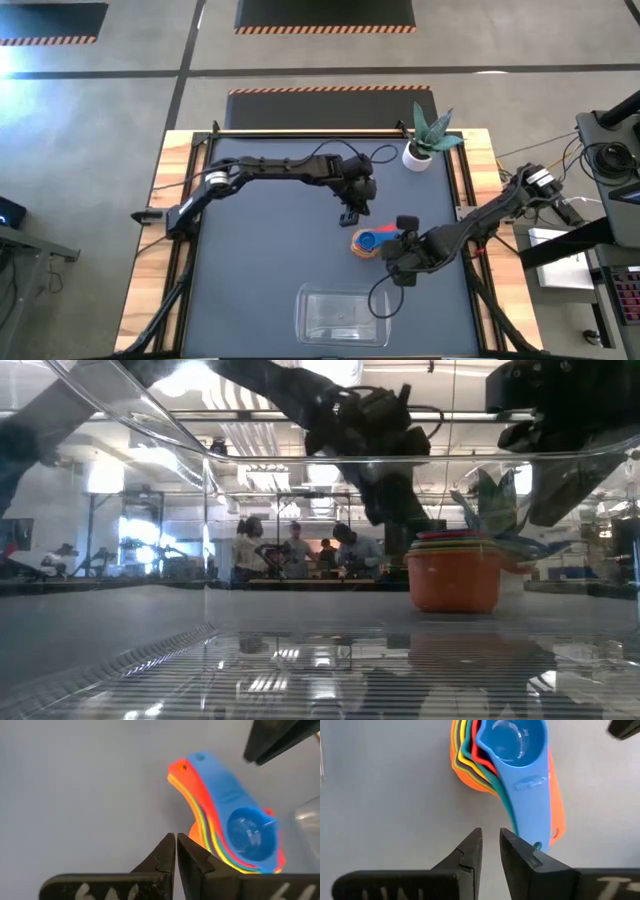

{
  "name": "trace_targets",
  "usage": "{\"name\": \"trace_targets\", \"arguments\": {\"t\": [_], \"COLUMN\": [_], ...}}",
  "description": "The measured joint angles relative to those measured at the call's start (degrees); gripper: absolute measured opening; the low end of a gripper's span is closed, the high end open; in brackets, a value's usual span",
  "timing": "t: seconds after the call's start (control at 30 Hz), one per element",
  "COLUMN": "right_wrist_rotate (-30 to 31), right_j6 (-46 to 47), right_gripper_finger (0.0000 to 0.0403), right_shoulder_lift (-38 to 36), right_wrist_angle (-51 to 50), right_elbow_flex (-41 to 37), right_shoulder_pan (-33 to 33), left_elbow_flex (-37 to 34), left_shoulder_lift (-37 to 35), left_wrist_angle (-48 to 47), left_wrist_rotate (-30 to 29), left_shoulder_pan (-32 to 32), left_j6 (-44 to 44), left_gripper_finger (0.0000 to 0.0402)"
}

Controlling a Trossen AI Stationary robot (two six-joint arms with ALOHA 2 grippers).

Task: Nest measuring cups in basket
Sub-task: Put the all measuring cups into the bin

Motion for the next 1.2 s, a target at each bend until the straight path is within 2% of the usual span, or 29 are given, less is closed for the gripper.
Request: {"name": "trace_targets", "arguments": {"t": [0.07, 0.17, 0.27, 0.5, 0.63, 0.8, 0.97, 1.2], "right_wrist_rotate": [0.1, 0.1, 0.1, 0.2, 0.2, 1.4, 5.2, 2.5], "right_j6": [-0.4, -0.4, -0.1, 1.5, 1.6, 0.6, -0.2, -1.7], "right_gripper_finger": [0.0060, 0.0076, 0.0102, 0.0174, 0.0207, 0.0234, 0.0262, 0.0315], "right_shoulder_lift": [-0.6, -1.5, -2.5, -4.0, -4.1, -4.1, -4.1, -4.1], "right_wrist_angle": [-0.5, -1.2, -1.1, -1.5, -1.5, -1.9, -2.1, -1.7], "right_elbow_flex": [0.0, 0.0, 0.0, 0.0, 0.0, 0.0, 0.0, 0.0], "right_shoulder_pan": [0.0, 0.0, 0.0, 0.0, 0.0, 0.0, -1.0, -6.6], "left_elbow_flex": [0.0, 0.0, 0.0, -1.3, -5.4, -16.6, -32.3, -51.8], "left_shoulder_lift": [-1.4, -4.1, -6.9, -14.3, -19.9, -29.9, -41.5, -55.1], "left_wrist_angle": [-0.3, -2.6, -5.1, -6.5, -5.1, -1.0, 9.7, 22.3], "left_wrist_rotate": [-0.2, -3.5, -5.9, -6.0, -7.9, -11.5, -12.0, -12.1], "left_shoulder_pan": [0.2, 0.3, 0.4, -0.2, -0.3, -0.6, -0.7, -1.0], "left_j6": [0.0, 0.2, 1.0, 2.2, 2.4, 1.4, -2.9, -7.4], "left_gripper_finger": [0.0000, 0.0000, 0.0000, 0.0000, 0.0000, 0.0000, 0.0000, 0.0000]}}
